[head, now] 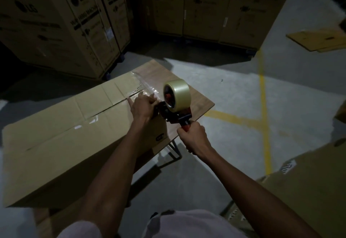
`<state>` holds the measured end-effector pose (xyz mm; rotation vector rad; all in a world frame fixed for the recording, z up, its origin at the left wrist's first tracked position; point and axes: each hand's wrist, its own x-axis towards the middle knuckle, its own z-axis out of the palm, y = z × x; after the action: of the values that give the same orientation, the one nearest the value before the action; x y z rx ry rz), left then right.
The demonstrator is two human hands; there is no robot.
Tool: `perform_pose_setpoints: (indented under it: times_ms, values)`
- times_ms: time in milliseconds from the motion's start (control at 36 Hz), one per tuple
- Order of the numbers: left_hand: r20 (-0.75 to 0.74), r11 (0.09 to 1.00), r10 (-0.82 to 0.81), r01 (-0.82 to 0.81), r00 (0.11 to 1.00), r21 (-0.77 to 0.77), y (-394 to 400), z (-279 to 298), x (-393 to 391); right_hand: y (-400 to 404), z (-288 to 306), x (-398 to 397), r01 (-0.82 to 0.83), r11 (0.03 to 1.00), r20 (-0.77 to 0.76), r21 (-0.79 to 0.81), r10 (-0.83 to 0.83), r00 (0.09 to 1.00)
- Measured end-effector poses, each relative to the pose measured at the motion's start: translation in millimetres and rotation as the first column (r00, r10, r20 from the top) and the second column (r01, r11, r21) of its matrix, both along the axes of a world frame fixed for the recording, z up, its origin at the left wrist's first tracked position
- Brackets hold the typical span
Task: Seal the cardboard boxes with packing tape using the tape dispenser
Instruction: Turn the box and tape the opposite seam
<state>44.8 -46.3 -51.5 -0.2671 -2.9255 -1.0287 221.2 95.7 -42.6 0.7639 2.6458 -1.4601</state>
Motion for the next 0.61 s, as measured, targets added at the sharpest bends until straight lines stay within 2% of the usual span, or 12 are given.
perform_pose_setpoints:
  times_ms: [111,250,389,611]
  values:
    - [-0.032,0.998,0.048,-0.046,0.998,0.041,0.1,-3.5,7.0,-0.4,1.6,1.2,0.018,1.000,0.009,0.007,-0.018,1.000]
    - [-0.022,0.999,0.028,-0.029,0.999,-0.035,-0.2,-2.0,9.1,5.8,7.7,6.8,0.032,0.999,0.003,-0.029,-0.032,0.999]
    - [-0.017,0.992,0.036,-0.037,0.999,-0.118,-1.7,-2.9,6.9,7.1,10.9,26.7,-0.006,1.000,0.018,0.006,0.006,1.000]
    - [-0.012,0.993,0.036,-0.037,0.999,-0.116,-2.0,-6.5,7.0,-0.1,-2.8,44.1,-0.040,0.975,0.093,0.218,0.020,0.995]
